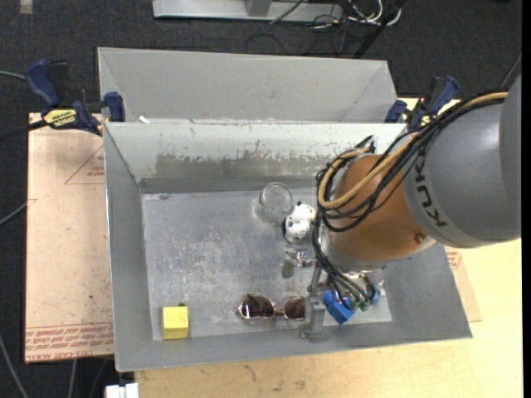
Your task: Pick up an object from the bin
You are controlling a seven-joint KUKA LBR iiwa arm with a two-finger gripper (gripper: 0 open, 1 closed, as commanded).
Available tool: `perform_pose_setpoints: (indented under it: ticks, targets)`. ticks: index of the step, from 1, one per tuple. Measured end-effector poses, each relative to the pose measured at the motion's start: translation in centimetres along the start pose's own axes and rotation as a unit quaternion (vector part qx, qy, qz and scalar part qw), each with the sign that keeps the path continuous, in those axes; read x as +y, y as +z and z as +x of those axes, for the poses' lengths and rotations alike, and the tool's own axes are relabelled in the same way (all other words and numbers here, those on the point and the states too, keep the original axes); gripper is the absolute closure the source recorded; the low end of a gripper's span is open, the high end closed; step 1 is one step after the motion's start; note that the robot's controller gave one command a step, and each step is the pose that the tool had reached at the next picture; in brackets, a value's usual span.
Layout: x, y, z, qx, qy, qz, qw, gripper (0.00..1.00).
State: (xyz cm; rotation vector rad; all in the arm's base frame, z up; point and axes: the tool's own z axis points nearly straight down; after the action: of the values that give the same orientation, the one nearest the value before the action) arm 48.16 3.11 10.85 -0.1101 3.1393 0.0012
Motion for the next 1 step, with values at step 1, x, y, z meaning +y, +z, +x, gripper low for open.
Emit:
perform_pose_setpoints:
  ticks: [1]
  targets:
    - [1.83, 0.29, -0.52, -0.0004, 0.062, 0.000, 0.9980, 0.00]
